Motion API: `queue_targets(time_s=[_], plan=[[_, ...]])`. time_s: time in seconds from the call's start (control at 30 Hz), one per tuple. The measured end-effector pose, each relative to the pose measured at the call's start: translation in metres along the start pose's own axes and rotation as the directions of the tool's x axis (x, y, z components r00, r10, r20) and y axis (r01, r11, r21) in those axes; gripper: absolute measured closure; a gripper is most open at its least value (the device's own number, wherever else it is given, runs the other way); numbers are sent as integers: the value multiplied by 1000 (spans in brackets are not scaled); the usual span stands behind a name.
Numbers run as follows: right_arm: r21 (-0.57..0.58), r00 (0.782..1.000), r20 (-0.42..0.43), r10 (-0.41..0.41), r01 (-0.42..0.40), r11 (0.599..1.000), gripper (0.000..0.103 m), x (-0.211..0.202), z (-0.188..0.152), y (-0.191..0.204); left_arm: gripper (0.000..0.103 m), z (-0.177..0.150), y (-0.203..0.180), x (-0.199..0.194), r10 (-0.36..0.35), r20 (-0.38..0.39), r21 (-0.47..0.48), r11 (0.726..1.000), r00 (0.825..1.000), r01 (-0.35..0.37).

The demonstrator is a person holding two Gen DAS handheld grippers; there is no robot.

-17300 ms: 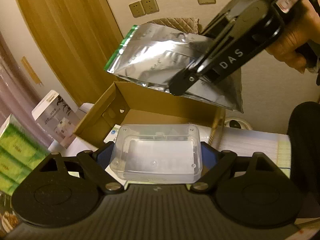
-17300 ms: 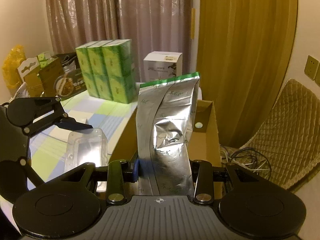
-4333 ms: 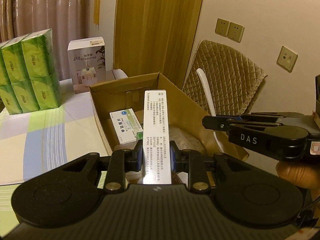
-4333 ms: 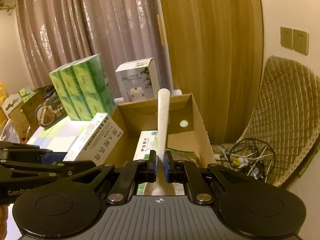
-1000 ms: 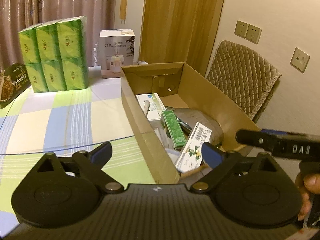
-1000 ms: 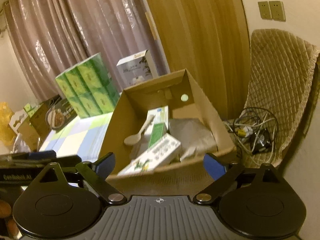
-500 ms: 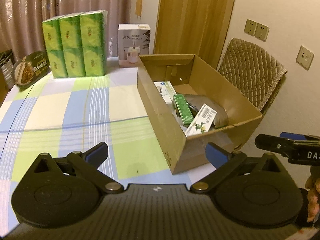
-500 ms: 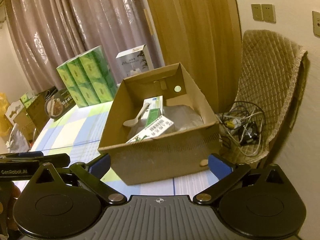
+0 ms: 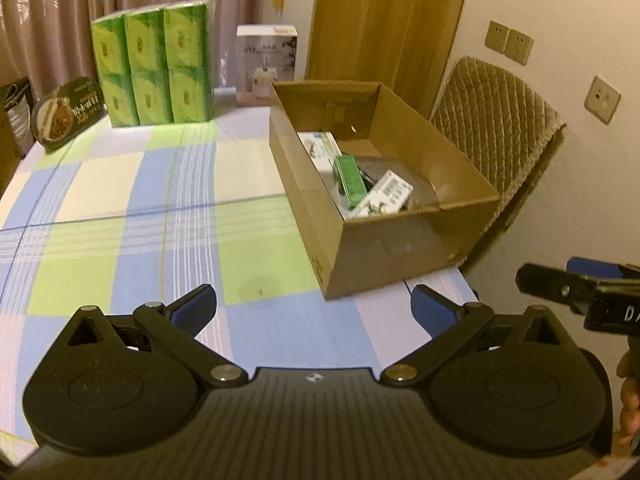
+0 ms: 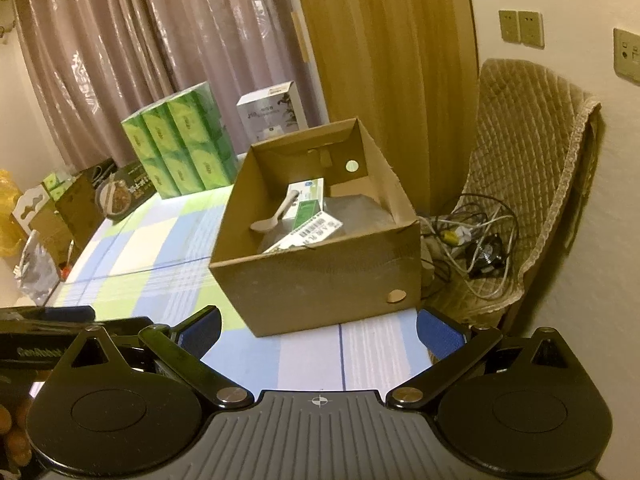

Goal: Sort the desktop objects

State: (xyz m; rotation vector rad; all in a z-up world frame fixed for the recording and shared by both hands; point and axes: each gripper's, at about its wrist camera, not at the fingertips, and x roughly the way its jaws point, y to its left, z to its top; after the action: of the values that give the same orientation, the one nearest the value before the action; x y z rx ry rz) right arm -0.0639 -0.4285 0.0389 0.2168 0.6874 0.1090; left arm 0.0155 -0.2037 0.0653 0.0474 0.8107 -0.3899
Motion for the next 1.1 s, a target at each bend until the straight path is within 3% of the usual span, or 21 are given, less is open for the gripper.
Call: queue_targets(time_s=[0.23, 0.63, 1.1], plan=[[-27, 1000, 9, 13, -12, 1000, 2, -6, 3, 13, 1, -3, -6, -4, 10, -4, 1, 1000, 1000, -10], [-96, 999, -8, -52, 51, 994, 2, -8, 2, 25, 1, -3, -2, -8, 30, 4, -14, 999, 1000, -30], [-109, 998, -9, -57, 56, 992, 2, -10, -3, 27, 1, -4, -2, -6, 41, 3, -8, 999, 999, -41]])
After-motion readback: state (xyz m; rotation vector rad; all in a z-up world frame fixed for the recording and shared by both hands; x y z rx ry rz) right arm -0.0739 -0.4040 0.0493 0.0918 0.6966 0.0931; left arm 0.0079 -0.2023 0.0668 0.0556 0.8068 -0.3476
